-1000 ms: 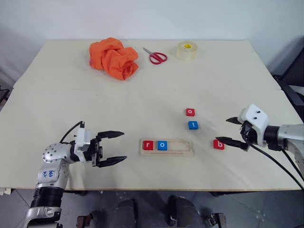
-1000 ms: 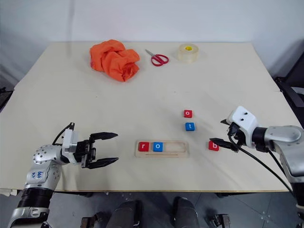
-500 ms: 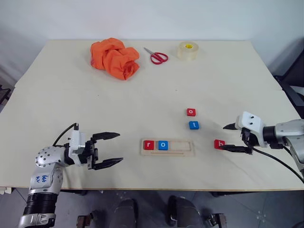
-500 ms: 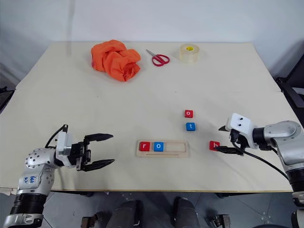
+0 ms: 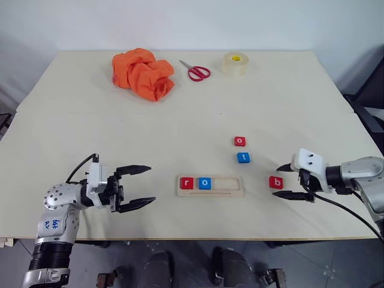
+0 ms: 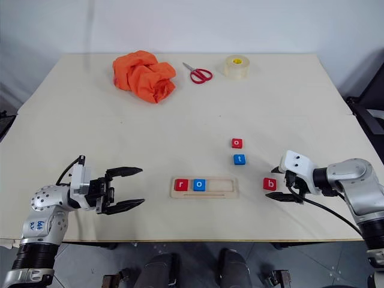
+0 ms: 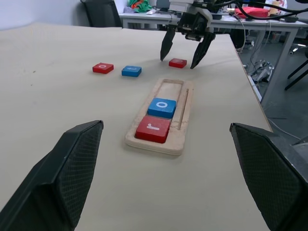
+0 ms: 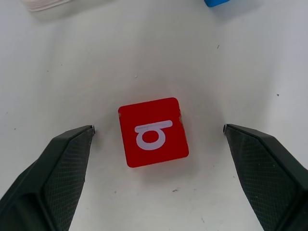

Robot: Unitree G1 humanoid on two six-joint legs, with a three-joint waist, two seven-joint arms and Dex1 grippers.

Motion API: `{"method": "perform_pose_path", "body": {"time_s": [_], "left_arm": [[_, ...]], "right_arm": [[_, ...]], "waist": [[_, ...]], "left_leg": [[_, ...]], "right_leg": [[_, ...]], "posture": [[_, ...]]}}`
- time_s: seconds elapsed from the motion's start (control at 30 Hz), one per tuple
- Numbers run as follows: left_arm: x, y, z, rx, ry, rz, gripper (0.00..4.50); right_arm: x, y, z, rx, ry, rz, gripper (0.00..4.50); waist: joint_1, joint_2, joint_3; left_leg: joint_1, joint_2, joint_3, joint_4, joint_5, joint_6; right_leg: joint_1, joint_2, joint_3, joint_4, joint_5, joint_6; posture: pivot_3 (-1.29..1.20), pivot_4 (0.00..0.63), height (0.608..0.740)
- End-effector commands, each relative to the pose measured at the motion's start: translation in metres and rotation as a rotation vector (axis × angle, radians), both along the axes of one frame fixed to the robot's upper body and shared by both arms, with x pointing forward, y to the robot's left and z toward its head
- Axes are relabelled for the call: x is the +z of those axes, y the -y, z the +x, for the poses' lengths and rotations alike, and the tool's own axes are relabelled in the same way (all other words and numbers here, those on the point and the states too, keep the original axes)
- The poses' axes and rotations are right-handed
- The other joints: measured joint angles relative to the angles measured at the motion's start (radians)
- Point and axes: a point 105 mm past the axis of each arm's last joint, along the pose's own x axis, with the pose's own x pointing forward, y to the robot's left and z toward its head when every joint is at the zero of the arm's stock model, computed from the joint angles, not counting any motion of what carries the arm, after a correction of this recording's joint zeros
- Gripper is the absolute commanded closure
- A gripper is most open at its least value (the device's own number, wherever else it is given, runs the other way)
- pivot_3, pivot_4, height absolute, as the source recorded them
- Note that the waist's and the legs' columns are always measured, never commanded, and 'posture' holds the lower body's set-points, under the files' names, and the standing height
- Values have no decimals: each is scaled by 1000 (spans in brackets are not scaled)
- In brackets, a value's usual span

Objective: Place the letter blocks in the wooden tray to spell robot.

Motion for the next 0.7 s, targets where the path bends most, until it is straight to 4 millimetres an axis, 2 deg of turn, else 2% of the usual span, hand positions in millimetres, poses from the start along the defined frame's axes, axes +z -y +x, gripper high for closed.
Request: {"method": "perform_pose_path", "body": {"time_s": [0.03,0.13,0.37,0.57,0.7], "left_arm": [[7,0,1,-9,33,-10,0],[7,0,2,-10,34,-8,0],[7,0,3,-15,33,-9,0],[6,-2,9,-17,26,-6,0],[9,-3,17,-27,29,-2,0]], "right_arm": [[2,-8,2,17,15,5,6],[-2,-9,2,22,6,-10,606],[-4,-9,4,14,5,-16,2929],[1,-13,12,10,44,-23,3032],[27,-26,18,13,127,22,3032]], "waist": [[-1,0,0],[-1,0,0],[0,0,0],[-1,0,0],[0,0,0]], "left_leg": [[0,0,0,0,0,0],[1,1,0,0,0,0],[1,1,1,2,-1,1],[1,2,1,3,0,1],[1,3,1,3,0,1]], "right_leg": [[0,0,0,0,0,0],[0,0,0,1,0,-1],[0,0,1,3,1,-2],[0,1,1,4,2,-3],[-1,1,0,5,3,-4]], "posture": [[0,150,740],[0,150,740],[0,150,740],[0,150,740],[0,150,740]]}}
